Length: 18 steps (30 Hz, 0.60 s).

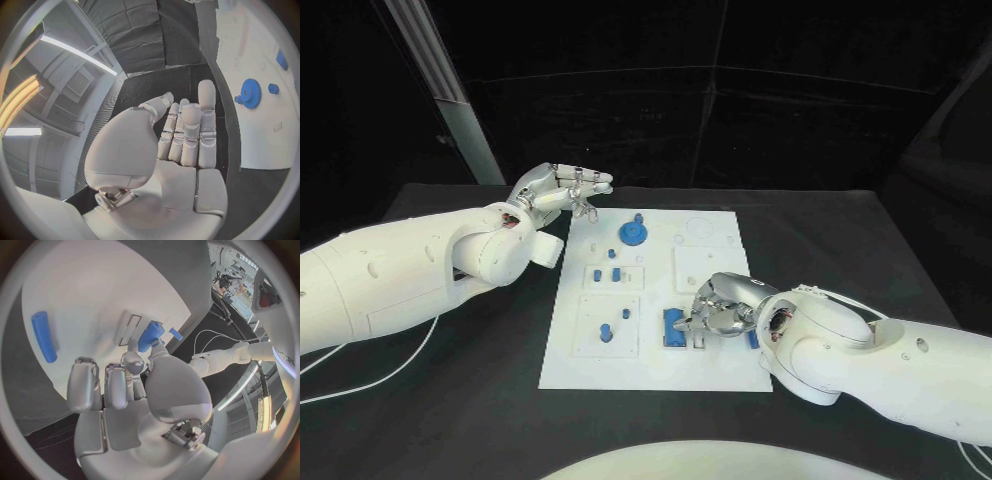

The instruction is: Assemble the parts on the task board

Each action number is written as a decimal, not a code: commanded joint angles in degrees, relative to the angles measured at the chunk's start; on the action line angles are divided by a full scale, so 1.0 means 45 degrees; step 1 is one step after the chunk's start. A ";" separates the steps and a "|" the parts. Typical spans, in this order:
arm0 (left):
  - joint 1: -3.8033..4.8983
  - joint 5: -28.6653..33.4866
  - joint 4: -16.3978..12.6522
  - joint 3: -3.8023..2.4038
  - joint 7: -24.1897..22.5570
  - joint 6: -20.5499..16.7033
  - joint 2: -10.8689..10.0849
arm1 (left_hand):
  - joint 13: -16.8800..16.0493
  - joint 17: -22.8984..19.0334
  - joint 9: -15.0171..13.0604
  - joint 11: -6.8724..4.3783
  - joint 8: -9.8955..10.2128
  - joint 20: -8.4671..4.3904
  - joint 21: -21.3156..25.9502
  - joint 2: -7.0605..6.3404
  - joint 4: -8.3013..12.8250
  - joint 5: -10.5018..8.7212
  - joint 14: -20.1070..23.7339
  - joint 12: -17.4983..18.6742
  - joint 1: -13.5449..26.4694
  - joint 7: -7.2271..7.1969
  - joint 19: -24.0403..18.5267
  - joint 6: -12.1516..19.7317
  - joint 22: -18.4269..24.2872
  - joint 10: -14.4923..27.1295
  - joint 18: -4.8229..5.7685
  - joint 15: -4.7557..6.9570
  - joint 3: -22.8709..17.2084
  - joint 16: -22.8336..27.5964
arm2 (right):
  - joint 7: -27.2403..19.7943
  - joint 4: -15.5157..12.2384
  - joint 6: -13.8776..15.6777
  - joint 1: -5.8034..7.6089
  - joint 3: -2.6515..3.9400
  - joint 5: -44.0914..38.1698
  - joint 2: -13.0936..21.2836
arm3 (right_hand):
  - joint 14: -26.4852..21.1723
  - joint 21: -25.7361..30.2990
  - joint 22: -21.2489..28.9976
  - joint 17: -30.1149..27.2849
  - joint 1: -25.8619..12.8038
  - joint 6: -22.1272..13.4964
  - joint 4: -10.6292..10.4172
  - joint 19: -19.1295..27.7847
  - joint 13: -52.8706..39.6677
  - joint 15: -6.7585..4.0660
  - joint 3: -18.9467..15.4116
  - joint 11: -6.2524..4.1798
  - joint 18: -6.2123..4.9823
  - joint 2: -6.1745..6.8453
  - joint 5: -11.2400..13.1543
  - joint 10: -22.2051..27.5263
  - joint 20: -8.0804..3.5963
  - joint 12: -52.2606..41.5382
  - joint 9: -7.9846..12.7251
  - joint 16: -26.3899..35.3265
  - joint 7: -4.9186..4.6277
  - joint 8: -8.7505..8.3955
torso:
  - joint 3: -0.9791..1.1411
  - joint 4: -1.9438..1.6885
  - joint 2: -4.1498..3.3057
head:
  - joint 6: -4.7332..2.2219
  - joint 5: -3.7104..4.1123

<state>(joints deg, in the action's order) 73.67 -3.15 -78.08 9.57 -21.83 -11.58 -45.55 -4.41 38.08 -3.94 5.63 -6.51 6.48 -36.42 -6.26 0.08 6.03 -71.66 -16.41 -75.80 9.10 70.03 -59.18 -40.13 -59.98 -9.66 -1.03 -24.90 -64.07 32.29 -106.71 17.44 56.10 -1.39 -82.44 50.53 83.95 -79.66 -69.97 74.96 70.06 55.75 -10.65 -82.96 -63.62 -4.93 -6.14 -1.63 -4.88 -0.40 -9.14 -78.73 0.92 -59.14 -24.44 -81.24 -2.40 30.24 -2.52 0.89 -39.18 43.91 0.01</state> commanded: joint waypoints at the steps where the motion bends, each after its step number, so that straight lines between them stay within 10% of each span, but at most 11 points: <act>1: 0.0016 0.0032 -0.0002 -0.0007 -0.0037 0.0134 0.0012 | 0.0020 -0.0008 0.0006 0.0031 -0.0050 0.0030 0.0046 0.0058 0.0001 0.0069 0.0093 -0.0082 -0.0005 0.0074 -0.0034 0.0024 0.0012 0.0075 -0.0184 0.0020 0.0047 -0.0002 | -0.0078 0.0056 0.0169 -0.0022 -0.0033 -0.0224 0.0044 | 0.0761 -0.0043 0.0013 0.0191 0.0029 0.0057 0.0014 -0.0019 -0.0009 -0.0111 -0.0082 -0.0016 0.0218 0.0009 -0.0023 -0.0075 -0.0019 -0.0041 -0.0016 -0.0063 -0.0040 0.0078 | -0.0002 0.0018 -0.0003 | 0.0008 0.0003; 9: 0.0016 0.0032 0.0009 -0.0007 -0.0037 0.0132 0.0009 | 0.0020 -0.0008 0.0006 0.0031 -0.0050 0.0030 0.0046 0.0058 0.0001 0.0069 0.0093 -0.0082 -0.0005 0.0074 -0.0034 0.0024 0.0012 0.0075 -0.0184 0.0020 0.0047 -0.0002 | -0.1425 -0.0118 0.0550 -0.0023 -0.0033 0.0305 0.0304 | 0.0754 0.0011 0.0094 0.0172 -0.0280 -0.0063 -0.0251 0.0024 0.0033 -0.0075 -0.0530 0.0028 0.0202 0.0089 -0.0259 -0.0016 -0.0004 0.0054 -0.0011 -0.0033 -0.0083 0.0057 | 0.0021 0.0039 -0.0003 | 0.0010 0.0012; 18: 0.0015 0.0032 0.0023 -0.0004 -0.0027 0.0138 0.0022 | 0.0020 -0.0008 0.0006 0.0031 -0.0050 0.0030 0.0046 0.0058 0.0001 0.0069 0.0093 -0.0082 -0.0005 0.0074 -0.0034 0.0024 0.0012 0.0075 -0.0184 0.0020 0.0047 -0.0002 | -0.2300 -0.0208 -0.0485 -0.0021 -0.0032 0.0632 0.0461 | 0.0775 -0.0039 -0.0013 0.0271 -0.0045 -0.0036 -0.0170 -0.0007 -0.0052 -0.0081 -0.0689 0.0014 0.0220 0.0123 -0.0072 -0.0049 -0.0003 -0.0027 -0.0033 -0.0084 -0.0063 0.0105 | 0.0000 -0.0009 -0.0022 | 0.0001 0.0033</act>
<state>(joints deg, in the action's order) 73.67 -3.15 -77.96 9.58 -21.79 -11.57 -45.51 -4.41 38.08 -3.94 5.63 -6.51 6.48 -36.43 -6.26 0.08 6.03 -71.66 -16.41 -75.81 9.10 70.03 -59.18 -40.14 -59.98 -9.66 -1.03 -24.90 -64.07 24.95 -107.51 17.58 55.93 -1.54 -80.68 52.57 83.95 -79.65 -69.94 74.95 69.06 55.53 -11.50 -82.95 -63.78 -4.93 -8.88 -1.63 -4.88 0.14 -9.68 -78.72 0.92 -59.14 -24.50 -81.24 -2.60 30.58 -2.48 0.95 -39.19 43.92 0.19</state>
